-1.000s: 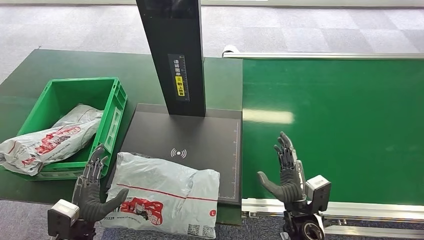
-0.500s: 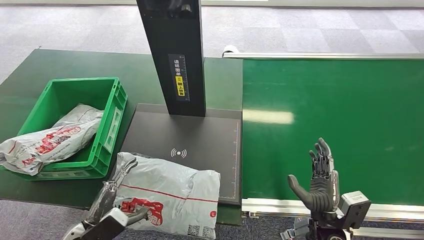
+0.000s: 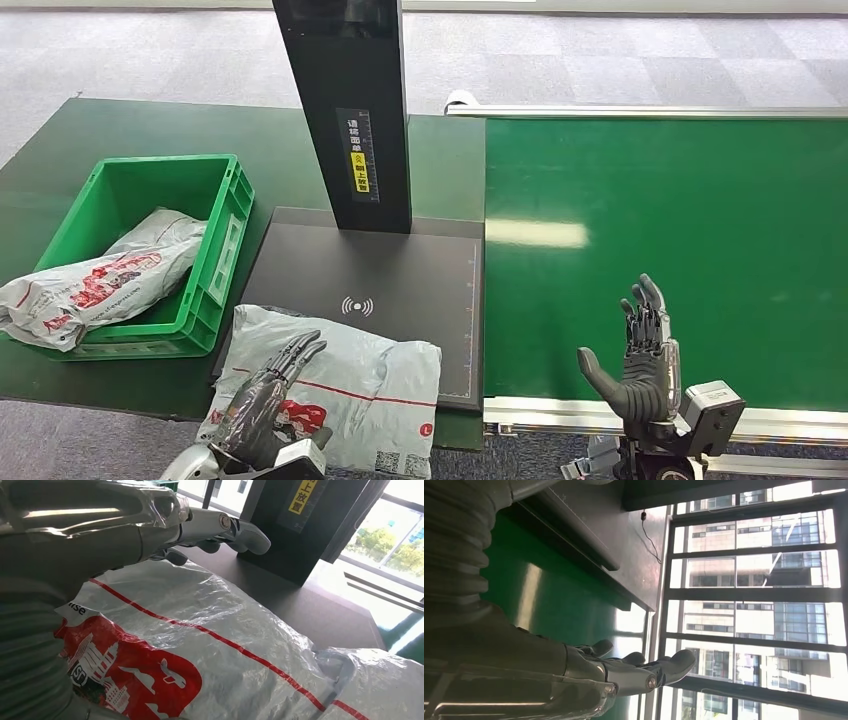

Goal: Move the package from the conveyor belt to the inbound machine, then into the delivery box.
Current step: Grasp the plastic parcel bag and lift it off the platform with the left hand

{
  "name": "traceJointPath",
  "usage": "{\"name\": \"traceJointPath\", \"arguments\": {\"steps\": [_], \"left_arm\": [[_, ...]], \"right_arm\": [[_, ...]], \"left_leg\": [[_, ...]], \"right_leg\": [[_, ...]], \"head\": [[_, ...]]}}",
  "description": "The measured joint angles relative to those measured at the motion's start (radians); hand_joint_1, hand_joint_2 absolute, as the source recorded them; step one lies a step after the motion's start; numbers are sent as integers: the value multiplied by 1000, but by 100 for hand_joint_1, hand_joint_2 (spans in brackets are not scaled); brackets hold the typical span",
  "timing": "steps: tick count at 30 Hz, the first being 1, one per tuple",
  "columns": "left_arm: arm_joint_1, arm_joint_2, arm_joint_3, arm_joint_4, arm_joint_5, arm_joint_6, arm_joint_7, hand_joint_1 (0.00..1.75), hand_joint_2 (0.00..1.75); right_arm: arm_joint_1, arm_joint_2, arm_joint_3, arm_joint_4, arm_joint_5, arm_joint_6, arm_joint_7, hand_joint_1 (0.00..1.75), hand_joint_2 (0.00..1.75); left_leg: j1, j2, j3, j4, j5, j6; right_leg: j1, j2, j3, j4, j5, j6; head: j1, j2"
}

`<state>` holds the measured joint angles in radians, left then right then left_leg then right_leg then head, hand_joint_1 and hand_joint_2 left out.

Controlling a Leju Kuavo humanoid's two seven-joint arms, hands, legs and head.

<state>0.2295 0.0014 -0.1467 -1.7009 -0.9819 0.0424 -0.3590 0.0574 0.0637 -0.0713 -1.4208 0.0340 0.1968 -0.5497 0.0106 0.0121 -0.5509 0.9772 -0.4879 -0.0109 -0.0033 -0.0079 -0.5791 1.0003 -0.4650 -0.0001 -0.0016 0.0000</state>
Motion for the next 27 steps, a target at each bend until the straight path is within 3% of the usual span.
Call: {"name": "traceJointPath", "arguments": {"steps": [9,16,17,20,21,22,27], "left_arm": [[-3,12,-23,8,-24,13,17,0,175],[-66,18,-132,105,-346,213,184,4,175],[-79,18,-145,121,-366,221,196,16,175],[-112,18,-166,154,-387,207,209,137,175],[-121,18,-170,162,-389,196,211,168,175],[-127,19,-173,170,-394,184,214,175,175],[-138,20,-185,209,-430,147,231,175,175]], "right_arm": [[0,1,0,0,0,0,0,0,175],[9,30,-1,-15,10,-1,-12,0,175],[13,34,-1,-22,12,-1,-12,0,175],[19,41,-3,-39,14,0,-13,0,175],[19,43,-4,-43,14,0,-12,0,175],[19,45,-6,-45,14,1,-12,0,175],[27,62,-16,-64,16,7,-10,0,175]], "left_leg": [[0,0,0,0,0,0],[0,0,0,0,0,0],[0,0,0,0,0,0],[0,0,1,0,0,0],[0,0,1,0,0,0],[0,0,1,0,0,0],[0,-1,3,0,0,0]], "right_leg": [[0,0,0,0,0,0],[0,0,0,0,0,0],[0,0,0,0,0,0],[0,0,1,0,0,0],[0,0,1,0,0,0],[0,0,1,0,0,0],[0,-1,3,0,0,0]], "head": [[0,0],[0,0],[0,0],[0,0],[0,0],[0,0],[0,0]]}}
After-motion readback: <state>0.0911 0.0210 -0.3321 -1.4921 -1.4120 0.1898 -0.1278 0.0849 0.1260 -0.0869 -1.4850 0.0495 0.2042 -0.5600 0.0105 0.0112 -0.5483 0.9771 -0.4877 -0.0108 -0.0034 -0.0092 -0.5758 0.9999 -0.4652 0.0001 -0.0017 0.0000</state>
